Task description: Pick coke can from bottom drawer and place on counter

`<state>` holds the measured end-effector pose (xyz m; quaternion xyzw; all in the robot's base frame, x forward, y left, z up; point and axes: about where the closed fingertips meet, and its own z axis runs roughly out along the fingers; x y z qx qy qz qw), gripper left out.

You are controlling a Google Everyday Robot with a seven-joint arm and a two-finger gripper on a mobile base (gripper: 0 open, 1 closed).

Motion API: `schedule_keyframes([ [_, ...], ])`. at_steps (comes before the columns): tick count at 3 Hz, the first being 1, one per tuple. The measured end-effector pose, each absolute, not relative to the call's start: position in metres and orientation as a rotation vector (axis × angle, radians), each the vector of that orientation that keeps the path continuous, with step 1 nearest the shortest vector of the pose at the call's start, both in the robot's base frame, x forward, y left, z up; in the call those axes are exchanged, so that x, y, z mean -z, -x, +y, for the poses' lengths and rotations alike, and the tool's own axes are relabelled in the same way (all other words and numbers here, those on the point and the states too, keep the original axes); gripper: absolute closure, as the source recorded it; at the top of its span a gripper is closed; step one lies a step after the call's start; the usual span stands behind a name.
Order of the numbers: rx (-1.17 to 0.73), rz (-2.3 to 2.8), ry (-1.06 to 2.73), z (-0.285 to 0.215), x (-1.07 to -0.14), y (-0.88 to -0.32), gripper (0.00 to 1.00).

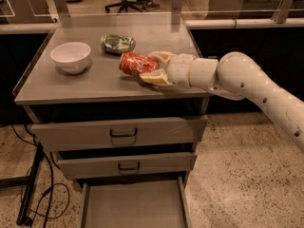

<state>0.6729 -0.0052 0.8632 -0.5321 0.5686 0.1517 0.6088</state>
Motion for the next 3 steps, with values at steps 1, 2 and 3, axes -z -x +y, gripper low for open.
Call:
schedule_keyframes([
  [1,-0.350,1.313,1.229,-0.0052,-0.8632,-0.6729,0.27],
  [2,-0.350,1.313,1.229,-0.0052,-0.8632,-0.6729,0.03],
  [3,-0.351,1.313,1.229,-0.0051,-0.8632,-0.6729,0.00],
])
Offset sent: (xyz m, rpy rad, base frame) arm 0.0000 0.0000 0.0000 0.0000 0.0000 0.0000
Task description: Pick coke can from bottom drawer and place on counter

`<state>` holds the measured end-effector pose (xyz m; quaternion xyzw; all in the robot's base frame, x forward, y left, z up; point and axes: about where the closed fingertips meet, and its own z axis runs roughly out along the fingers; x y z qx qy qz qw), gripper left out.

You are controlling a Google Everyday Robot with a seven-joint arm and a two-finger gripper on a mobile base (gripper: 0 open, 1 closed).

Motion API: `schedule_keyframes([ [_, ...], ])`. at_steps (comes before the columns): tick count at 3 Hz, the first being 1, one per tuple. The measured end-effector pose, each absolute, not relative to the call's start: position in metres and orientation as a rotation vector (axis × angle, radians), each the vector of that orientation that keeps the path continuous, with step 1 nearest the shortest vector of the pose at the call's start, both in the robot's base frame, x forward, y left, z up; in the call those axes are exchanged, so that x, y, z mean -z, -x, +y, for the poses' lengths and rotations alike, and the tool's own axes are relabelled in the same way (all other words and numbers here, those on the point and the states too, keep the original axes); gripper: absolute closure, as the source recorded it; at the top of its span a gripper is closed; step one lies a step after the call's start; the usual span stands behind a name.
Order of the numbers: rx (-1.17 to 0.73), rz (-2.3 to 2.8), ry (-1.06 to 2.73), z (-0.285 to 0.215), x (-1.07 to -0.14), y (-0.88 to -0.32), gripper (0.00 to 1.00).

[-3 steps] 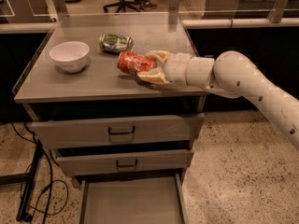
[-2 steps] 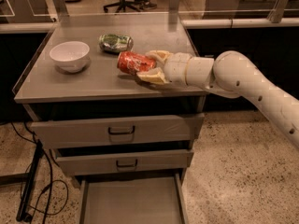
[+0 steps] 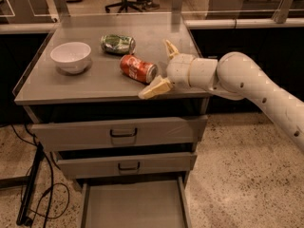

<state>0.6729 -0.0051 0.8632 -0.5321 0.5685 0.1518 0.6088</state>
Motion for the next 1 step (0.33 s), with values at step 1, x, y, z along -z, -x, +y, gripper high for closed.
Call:
schedule_keyframes([
  [1,-0.351,1.313,1.229,-0.0051,-0.8632,-0.6729,0.00],
])
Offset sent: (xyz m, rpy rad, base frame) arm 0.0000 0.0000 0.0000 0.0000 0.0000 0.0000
